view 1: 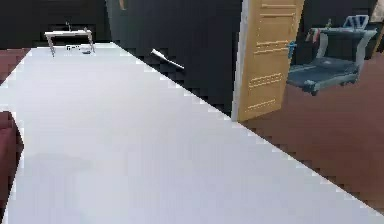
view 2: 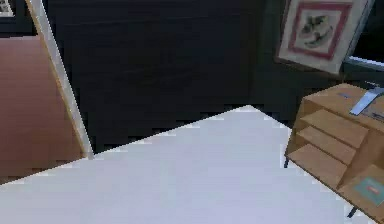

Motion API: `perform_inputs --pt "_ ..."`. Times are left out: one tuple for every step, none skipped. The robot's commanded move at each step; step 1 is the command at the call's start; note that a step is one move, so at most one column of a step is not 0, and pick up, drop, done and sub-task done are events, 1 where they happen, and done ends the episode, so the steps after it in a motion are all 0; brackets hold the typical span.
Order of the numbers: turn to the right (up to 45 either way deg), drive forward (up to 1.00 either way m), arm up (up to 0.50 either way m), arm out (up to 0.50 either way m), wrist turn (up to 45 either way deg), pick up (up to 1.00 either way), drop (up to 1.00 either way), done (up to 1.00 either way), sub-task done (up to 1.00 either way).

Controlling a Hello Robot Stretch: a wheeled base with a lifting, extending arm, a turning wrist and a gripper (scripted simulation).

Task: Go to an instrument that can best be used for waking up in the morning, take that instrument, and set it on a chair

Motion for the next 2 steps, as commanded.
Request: perform_inputs --pt "39.0 0.00 0.00 0.00 0.0 0.00 0.00 0.00 0.00" --pt "0.0 1.00 0.00 0.00 0.0 0.00 0.00 0.00 0.00"
